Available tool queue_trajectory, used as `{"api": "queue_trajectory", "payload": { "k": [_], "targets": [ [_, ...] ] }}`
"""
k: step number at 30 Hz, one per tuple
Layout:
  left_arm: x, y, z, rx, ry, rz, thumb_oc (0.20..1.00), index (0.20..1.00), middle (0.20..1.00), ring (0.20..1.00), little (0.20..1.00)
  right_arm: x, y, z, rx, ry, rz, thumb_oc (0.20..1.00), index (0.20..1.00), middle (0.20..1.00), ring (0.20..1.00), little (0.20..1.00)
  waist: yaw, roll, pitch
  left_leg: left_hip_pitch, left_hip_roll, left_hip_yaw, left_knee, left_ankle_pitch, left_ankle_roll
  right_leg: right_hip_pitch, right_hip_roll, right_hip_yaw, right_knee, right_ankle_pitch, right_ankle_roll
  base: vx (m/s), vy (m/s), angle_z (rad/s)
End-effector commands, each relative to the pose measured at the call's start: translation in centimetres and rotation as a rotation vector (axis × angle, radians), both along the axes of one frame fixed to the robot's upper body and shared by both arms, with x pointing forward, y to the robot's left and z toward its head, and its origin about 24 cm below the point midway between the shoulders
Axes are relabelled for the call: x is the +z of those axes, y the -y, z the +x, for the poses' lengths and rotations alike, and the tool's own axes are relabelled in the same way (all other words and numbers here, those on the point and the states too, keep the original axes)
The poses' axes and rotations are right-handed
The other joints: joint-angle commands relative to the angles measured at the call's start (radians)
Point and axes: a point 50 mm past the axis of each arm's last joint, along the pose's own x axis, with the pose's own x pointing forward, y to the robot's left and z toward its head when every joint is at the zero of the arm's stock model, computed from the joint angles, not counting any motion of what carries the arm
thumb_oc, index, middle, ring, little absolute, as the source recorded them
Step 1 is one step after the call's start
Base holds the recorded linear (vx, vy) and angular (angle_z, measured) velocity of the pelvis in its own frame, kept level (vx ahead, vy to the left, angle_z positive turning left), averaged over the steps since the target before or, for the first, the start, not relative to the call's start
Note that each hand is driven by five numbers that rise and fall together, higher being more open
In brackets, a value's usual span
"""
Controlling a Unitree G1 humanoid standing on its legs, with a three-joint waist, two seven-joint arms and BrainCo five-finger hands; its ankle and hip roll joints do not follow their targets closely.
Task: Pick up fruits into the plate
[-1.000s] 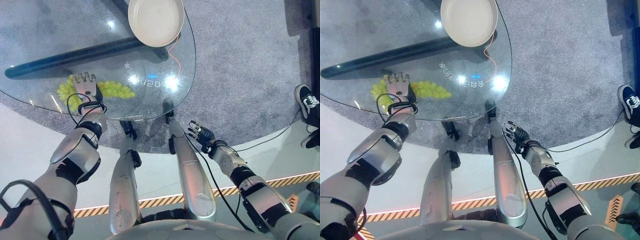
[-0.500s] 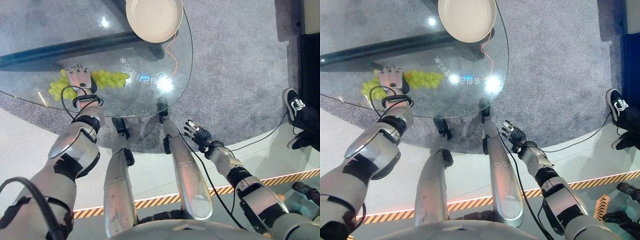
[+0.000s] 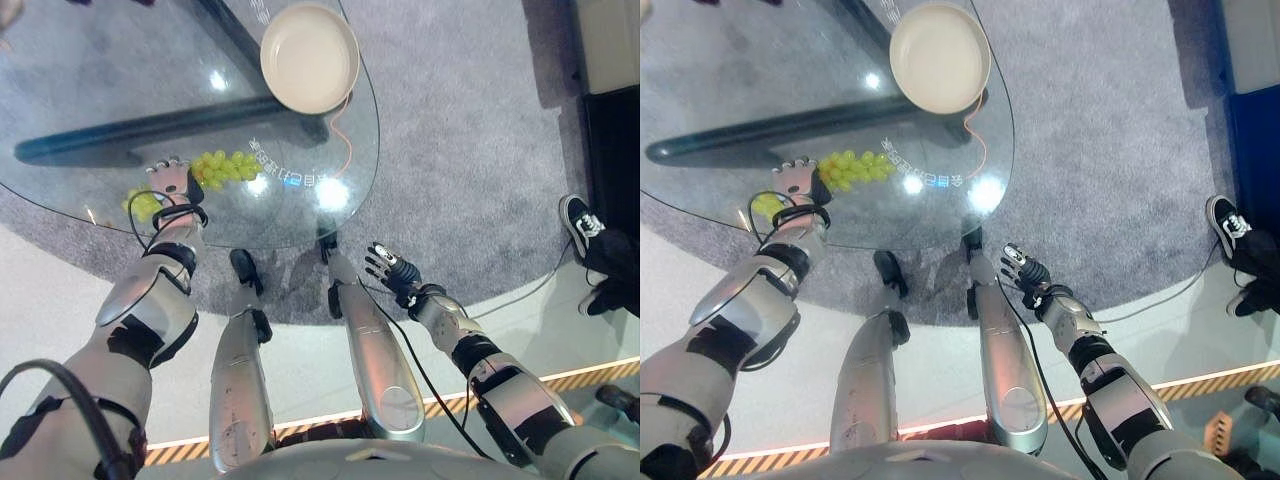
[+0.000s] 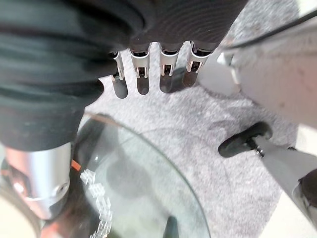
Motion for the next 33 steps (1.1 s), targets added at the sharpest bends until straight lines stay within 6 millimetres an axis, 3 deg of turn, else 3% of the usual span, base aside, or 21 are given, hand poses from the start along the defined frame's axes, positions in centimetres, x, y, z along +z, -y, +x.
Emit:
{"api": "queue_trajectory", "payload": {
  "k": [1,11,18,24,29,33],
  "targets": [
    [0.2,-1.5,-0.4,0.055,0.058,-0.175,0.200,0.200,0.200,0.200,0.200,-0.5,-0.1,-0.7,0.025,-0.002,-0.018,1.000,1.000,1.000,1.000,1.000,0.003,0.068,0.022,-0.002,-0.061,-0.070,-0.025,-0.038,0.022,0.002,0.089,0.005,0.139,-0.178,-0.004,0.06,0.105,0.03],
    [-1.3,-0.9,-1.2,-0.050,0.136,-0.521,0.200,0.200,0.200,0.200,0.200,-1.1,1.2,-2.0,-0.008,-0.018,-0.058,1.000,1.000,1.000,1.000,1.000,0.030,0.120,0.022,0.147,-0.071,-0.079,-0.076,-0.044,0.023,0.148,0.056,-0.021,0.107,-0.197,0.001,0.04,0.081,0.01],
    [-2.3,2.4,-2.5,-0.277,0.150,-0.920,0.200,0.200,0.200,0.200,0.200,-1.0,2.0,-3.4,-0.014,0.044,-0.107,1.000,1.000,1.000,1.000,1.000,0.055,0.146,0.001,0.254,-0.084,-0.083,-0.110,-0.063,0.033,0.260,0.030,-0.045,0.081,-0.217,0.008,0.05,0.063,0.09],
    [-2.3,4.9,-4.8,-0.522,0.051,-1.195,0.200,0.200,0.200,0.200,0.200,1.5,1.4,-3.9,0.066,0.220,-0.129,1.000,1.000,1.000,1.000,1.000,0.078,0.144,-0.056,0.343,-0.090,-0.089,-0.137,-0.075,0.038,0.373,0.009,-0.071,0.028,-0.214,0.016,0.07,0.004,0.10],
    [-2.1,5.6,-6.2,-0.637,-0.035,-1.244,0.200,0.200,0.200,0.200,0.200,3.1,1.4,-4.1,0.134,0.303,-0.112,1.000,1.000,1.000,1.000,1.000,0.089,0.136,-0.096,0.397,-0.092,-0.091,-0.152,-0.082,0.042,0.446,0.001,-0.082,-0.007,-0.213,0.023,0.08,-0.033,0.10],
    [-1.6,5.9,-8.2,-0.781,-0.202,-1.278,0.200,0.200,0.200,0.200,0.200,5.9,1.4,-4.2,0.324,0.403,-0.115,1.000,1.000,1.000,1.000,1.000,0.114,0.123,-0.192,0.470,-0.094,-0.101,-0.166,-0.095,0.047,0.541,-0.012,-0.102,-0.046,-0.213,0.037,0.14,-0.047,0.12]
  ]
}}
